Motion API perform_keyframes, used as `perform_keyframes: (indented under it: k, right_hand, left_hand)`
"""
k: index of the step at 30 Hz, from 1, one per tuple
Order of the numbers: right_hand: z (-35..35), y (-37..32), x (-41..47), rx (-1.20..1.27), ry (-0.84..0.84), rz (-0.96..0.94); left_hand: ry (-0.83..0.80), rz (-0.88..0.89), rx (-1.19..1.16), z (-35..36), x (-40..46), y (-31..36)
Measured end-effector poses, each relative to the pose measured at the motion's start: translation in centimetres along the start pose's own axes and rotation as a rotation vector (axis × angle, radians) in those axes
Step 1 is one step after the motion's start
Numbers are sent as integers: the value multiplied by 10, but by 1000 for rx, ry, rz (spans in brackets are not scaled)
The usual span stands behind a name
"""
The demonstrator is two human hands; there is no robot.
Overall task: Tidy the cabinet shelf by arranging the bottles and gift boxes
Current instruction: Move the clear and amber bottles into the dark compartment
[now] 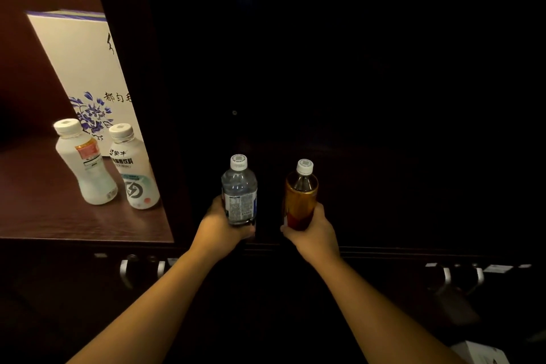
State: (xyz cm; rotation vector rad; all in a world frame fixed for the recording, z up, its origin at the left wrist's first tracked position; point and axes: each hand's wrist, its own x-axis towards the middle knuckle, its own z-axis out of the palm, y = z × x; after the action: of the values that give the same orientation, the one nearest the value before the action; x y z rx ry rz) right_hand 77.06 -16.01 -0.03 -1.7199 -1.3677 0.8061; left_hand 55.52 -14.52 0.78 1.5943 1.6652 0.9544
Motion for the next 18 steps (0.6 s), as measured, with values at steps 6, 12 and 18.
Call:
perform_keyframes:
  k: [6,12,18]
  right_hand:
    - [-1,1,-18,-30,108,-20]
    - [0,-13,-50,-142,204,-157]
    - [33,-40,-81,-297,-57,-502]
  left_hand:
    - [3,-11,58,-12,-23,0]
    - [49,33,337,-37,-64,-5]
    - [158,83,581,-73,-102,-16]
